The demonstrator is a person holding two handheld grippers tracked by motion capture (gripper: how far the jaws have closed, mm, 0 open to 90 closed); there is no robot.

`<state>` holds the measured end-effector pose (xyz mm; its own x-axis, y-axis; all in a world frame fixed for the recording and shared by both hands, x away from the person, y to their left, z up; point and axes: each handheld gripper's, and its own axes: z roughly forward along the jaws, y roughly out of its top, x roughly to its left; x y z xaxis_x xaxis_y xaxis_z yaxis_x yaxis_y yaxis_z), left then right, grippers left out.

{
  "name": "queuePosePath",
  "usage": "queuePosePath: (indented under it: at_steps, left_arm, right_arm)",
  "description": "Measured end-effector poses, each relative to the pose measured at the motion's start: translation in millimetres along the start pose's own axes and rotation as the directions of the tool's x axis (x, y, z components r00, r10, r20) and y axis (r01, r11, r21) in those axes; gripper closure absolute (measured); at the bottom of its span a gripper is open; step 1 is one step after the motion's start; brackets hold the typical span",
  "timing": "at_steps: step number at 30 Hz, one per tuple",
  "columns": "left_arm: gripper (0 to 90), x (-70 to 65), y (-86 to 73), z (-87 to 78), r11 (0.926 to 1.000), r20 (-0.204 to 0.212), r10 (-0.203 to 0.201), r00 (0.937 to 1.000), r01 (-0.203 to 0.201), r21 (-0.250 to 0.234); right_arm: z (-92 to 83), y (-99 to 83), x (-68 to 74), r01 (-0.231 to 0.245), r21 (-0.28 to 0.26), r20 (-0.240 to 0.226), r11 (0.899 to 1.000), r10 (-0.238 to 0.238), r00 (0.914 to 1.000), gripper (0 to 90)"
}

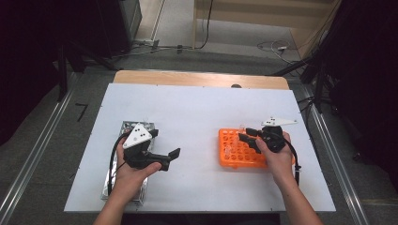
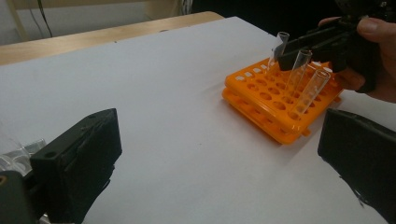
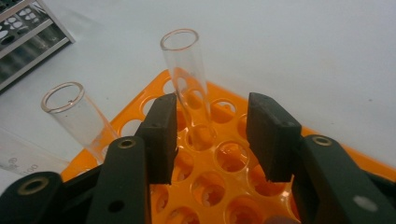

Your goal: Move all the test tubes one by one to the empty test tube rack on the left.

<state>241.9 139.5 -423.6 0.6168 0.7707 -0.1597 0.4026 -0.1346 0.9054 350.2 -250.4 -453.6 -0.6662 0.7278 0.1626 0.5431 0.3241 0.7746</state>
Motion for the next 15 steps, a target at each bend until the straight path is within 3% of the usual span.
queuePosePath:
  at_steps: [15]
  left_arm:
    - [0.0,-4.7,-0.2,3.4,0.9999,0.009,0.007,0.9999,-0.007,0.010]
  right_arm:
    - [13.7,2.1,5.3,0.015,0.065,0.008,0.998,-0.016,0.9998,70.0]
